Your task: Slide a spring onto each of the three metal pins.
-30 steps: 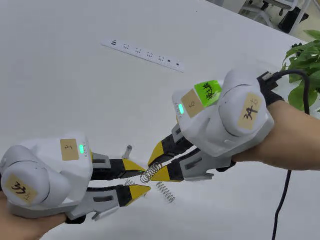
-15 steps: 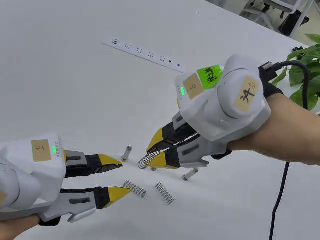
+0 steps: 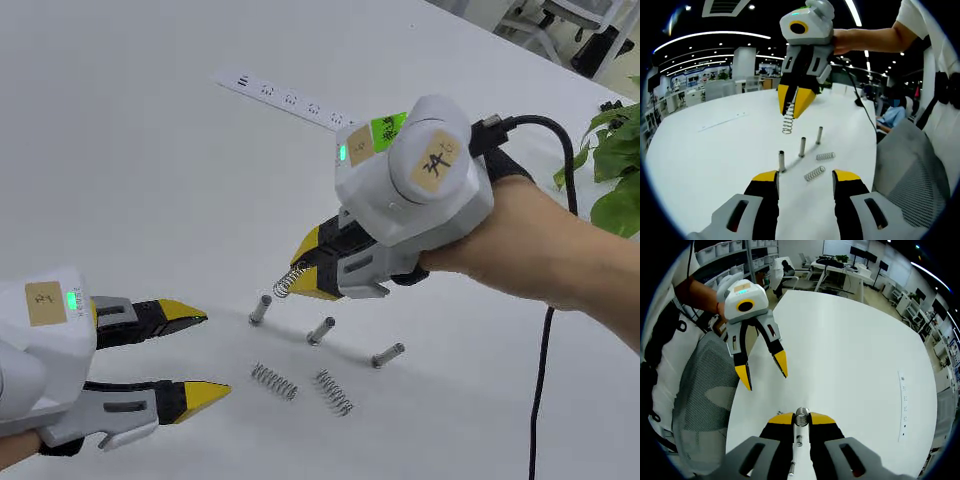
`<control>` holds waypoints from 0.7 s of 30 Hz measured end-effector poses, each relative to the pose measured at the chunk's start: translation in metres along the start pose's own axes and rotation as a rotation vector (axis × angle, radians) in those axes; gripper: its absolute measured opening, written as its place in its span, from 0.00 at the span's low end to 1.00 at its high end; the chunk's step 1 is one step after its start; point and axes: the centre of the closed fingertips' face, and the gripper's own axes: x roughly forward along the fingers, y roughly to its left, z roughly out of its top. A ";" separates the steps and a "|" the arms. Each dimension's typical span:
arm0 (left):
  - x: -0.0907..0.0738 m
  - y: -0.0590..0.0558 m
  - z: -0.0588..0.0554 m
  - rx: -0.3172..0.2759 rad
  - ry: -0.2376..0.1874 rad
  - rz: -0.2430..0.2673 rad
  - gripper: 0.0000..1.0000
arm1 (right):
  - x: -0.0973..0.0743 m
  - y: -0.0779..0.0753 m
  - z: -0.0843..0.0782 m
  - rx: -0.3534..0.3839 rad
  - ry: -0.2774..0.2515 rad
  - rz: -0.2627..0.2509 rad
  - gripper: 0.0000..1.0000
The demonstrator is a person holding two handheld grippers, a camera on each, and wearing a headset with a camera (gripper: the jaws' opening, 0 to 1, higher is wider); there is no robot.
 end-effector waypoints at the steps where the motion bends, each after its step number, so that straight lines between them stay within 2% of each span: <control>1: 0.000 0.001 0.000 -0.003 0.000 0.002 0.45 | 0.002 -0.001 -0.001 -0.002 0.004 -0.001 0.12; 7: 0.001 0.004 -0.003 0.003 0.002 0.010 0.51 | 0.015 -0.009 -0.006 0.008 0.020 0.004 0.12; 12: 0.003 0.004 -0.005 0.000 0.003 0.009 0.55 | 0.020 -0.007 -0.009 0.015 0.030 0.012 0.12; 16: 0.005 0.004 -0.007 0.002 0.003 0.013 0.63 | 0.025 -0.008 -0.010 0.021 0.035 0.020 0.12; 21: 0.006 0.003 -0.007 -0.013 -0.003 0.009 0.64 | 0.030 -0.007 -0.013 0.026 0.039 0.027 0.12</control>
